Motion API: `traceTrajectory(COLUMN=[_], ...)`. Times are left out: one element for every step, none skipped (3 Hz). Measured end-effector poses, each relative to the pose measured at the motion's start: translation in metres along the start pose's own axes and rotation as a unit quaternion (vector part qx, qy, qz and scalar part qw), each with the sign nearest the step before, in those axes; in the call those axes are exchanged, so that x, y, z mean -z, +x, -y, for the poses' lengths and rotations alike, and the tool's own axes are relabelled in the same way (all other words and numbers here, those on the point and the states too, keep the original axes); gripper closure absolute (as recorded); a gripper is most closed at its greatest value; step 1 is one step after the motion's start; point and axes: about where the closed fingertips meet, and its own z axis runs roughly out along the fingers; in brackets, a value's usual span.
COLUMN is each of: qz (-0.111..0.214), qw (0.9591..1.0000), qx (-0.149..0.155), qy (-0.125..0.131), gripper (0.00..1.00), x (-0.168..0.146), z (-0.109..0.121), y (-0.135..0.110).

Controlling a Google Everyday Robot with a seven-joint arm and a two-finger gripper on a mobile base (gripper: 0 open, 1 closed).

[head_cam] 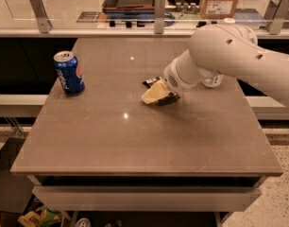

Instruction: Pick rxbar chocolate

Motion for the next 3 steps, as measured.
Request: traceTrajectory(qz=[0.000, 0.000, 0.030], qw=[1.0000, 1.0000, 0.9995], qx=[0.000, 0.000, -0.009], qy=[0.000, 0.000, -0.007], gripper=[0.86, 1.00, 1.00], x=[0.005, 0.006, 0.017], z=[0.001, 0.001, 0.001], y=[-0.004, -0.005, -0.013])
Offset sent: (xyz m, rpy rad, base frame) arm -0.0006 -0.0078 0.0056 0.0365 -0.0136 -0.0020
